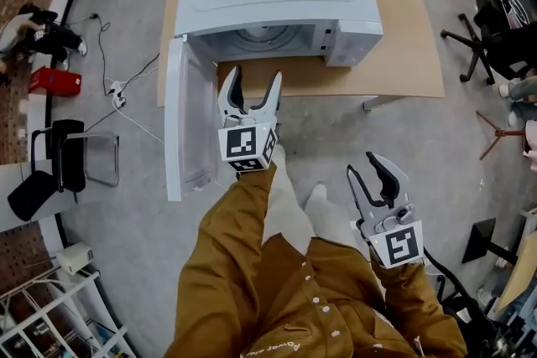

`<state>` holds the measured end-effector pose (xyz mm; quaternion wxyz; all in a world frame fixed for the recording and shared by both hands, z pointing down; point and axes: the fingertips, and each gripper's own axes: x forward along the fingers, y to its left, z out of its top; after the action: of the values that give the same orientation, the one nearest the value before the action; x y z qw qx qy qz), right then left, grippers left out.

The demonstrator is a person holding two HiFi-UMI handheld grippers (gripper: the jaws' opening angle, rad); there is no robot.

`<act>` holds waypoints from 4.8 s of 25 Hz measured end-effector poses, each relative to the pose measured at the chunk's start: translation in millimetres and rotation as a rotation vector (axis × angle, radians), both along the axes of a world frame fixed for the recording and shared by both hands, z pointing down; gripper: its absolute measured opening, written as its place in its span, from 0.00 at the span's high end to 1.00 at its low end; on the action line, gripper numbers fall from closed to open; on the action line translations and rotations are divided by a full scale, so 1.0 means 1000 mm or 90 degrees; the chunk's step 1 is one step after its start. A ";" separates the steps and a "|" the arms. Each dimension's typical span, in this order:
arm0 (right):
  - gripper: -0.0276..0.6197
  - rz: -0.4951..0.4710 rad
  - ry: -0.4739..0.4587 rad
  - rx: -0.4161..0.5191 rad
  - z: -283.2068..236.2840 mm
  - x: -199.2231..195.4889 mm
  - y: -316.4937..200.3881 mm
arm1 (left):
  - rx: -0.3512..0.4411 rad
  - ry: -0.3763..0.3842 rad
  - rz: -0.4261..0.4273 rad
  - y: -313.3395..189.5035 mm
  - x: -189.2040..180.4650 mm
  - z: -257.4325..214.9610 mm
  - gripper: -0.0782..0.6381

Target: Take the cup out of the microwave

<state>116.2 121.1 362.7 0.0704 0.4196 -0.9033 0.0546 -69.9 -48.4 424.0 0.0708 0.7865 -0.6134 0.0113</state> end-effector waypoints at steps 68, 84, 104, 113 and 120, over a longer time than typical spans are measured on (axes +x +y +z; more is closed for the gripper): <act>0.78 0.032 -0.015 -0.094 0.049 -0.049 -0.138 | -0.008 -0.107 -0.001 -0.181 -0.040 0.091 0.35; 0.78 0.001 -0.016 -0.070 0.030 -0.057 -0.161 | 0.055 -0.046 -0.043 -0.117 -0.039 0.049 0.35; 0.95 -0.024 -0.014 -0.026 -0.020 -0.054 -0.193 | -0.022 -0.044 -0.028 -0.023 -0.021 -0.035 0.35; 0.95 -0.033 -0.033 0.023 -0.058 -0.060 -0.202 | 0.022 -0.047 -0.027 -0.034 -0.021 -0.094 0.35; 0.95 -0.021 -0.037 0.038 -0.073 -0.059 -0.206 | 0.053 -0.043 -0.023 -0.054 -0.019 -0.120 0.35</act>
<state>57.5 -84.5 289.9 0.0321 0.4050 -0.9130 0.0384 -89.2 -102.8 304.1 0.0174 0.7770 -0.6292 0.0107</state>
